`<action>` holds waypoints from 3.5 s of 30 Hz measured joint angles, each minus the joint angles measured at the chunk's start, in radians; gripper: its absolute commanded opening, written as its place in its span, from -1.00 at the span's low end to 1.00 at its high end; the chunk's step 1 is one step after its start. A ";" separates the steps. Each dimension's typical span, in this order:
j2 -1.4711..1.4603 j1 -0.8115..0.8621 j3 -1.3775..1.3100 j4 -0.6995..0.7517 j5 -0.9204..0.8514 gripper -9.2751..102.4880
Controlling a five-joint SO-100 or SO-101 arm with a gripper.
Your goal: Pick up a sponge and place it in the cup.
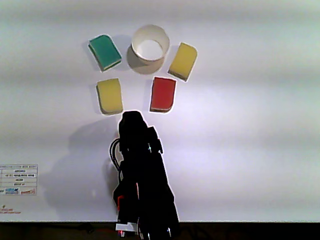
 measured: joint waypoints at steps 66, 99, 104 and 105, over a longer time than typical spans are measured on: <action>-0.295 0.298 -0.236 -0.067 0.006 -0.84; -1.502 0.465 -1.178 -0.233 0.077 -0.84; -1.635 0.462 -1.284 -0.279 0.091 -0.84; -1.655 0.462 -1.304 -0.287 0.091 -0.84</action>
